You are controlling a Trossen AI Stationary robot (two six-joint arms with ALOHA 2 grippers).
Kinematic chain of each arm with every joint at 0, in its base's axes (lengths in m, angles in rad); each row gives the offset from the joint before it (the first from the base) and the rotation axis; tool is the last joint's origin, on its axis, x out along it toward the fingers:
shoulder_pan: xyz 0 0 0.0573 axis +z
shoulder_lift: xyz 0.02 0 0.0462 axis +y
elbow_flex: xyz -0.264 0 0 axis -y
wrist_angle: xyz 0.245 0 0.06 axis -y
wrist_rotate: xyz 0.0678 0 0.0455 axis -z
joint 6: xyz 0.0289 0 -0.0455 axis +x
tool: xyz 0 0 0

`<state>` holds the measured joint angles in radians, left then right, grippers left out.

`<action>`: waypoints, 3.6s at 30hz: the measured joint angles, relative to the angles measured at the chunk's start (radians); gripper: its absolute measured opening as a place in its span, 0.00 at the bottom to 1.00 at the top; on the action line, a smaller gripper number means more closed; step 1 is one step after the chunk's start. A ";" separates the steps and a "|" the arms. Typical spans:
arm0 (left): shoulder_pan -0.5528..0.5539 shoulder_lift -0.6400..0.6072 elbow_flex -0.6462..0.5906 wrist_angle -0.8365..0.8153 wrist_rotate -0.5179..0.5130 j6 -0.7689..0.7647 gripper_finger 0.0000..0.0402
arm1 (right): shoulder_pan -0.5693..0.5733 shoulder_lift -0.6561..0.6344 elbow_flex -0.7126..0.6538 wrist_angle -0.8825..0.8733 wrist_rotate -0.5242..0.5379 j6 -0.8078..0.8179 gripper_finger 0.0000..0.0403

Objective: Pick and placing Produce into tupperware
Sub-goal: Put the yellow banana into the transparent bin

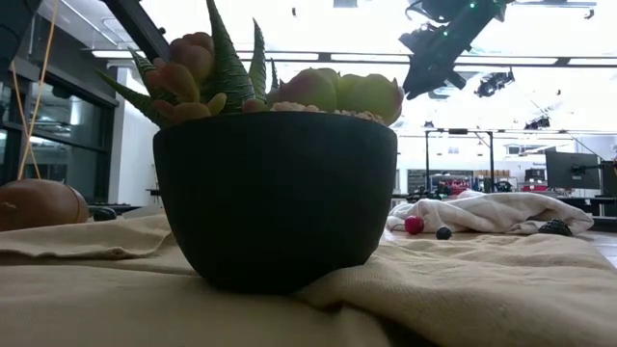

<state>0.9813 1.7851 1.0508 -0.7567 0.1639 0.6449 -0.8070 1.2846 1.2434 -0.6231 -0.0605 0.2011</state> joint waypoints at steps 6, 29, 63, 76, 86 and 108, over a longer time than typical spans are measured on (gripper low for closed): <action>0.000 0.000 0.000 -0.003 0.000 0.001 0.60 | 0.000 0.000 0.000 0.000 0.000 -0.004 0.23; 0.000 -0.002 0.002 0.000 0.002 -0.022 0.36 | 0.000 0.000 0.000 0.001 0.000 -0.011 0.23; 0.000 0.000 0.017 0.004 0.004 -0.092 0.33 | 0.000 0.000 0.000 0.006 0.001 -0.019 0.23; 0.000 0.000 0.132 -0.047 0.007 -0.104 0.32 | 0.000 0.000 0.000 0.006 0.001 -0.019 0.23; 0.001 0.000 0.241 -0.141 0.007 -0.107 0.32 | 0.000 0.000 0.000 0.006 0.001 -0.027 0.23; 0.001 -0.001 0.617 -0.349 0.008 -0.130 0.32 | 0.000 0.000 0.000 0.064 0.001 -0.048 0.23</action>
<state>0.9821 1.7840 1.6673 -1.1053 0.1717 0.5150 -0.8072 1.2846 1.2438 -0.5595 -0.0593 0.1532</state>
